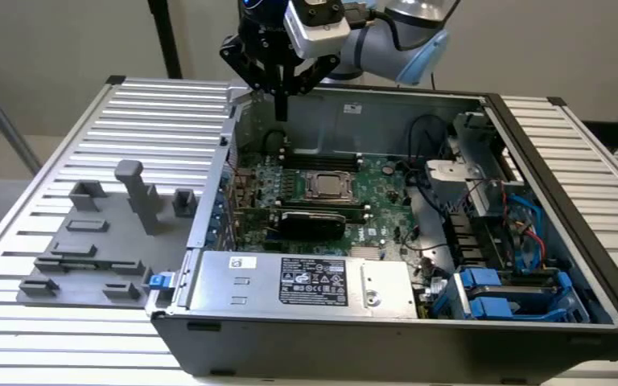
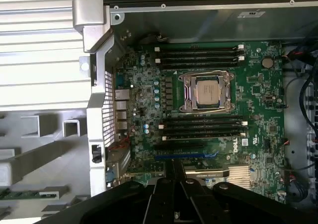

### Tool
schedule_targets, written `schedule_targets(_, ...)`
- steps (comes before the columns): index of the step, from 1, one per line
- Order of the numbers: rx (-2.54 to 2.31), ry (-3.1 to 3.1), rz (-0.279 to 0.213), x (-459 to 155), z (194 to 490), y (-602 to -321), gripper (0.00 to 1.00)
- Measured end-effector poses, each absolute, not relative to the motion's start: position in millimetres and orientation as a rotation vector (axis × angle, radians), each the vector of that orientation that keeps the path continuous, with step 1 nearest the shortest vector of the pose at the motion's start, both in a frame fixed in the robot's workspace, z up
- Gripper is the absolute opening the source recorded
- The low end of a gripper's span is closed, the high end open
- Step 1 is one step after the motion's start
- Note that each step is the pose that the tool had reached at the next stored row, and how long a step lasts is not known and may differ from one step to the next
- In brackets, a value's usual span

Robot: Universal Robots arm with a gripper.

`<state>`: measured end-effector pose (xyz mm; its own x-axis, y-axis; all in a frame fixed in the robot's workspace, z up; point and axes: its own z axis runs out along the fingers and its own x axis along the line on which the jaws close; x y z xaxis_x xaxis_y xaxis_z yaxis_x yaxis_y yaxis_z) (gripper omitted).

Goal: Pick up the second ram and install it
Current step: 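Reach for the second ram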

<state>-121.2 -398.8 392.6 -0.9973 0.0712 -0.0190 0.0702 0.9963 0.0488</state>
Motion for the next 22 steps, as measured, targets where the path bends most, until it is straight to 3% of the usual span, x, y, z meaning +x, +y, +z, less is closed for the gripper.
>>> schedule_targets(22,0.111,3.118,0.076,-167.1,391.9,-416.5,0.11)
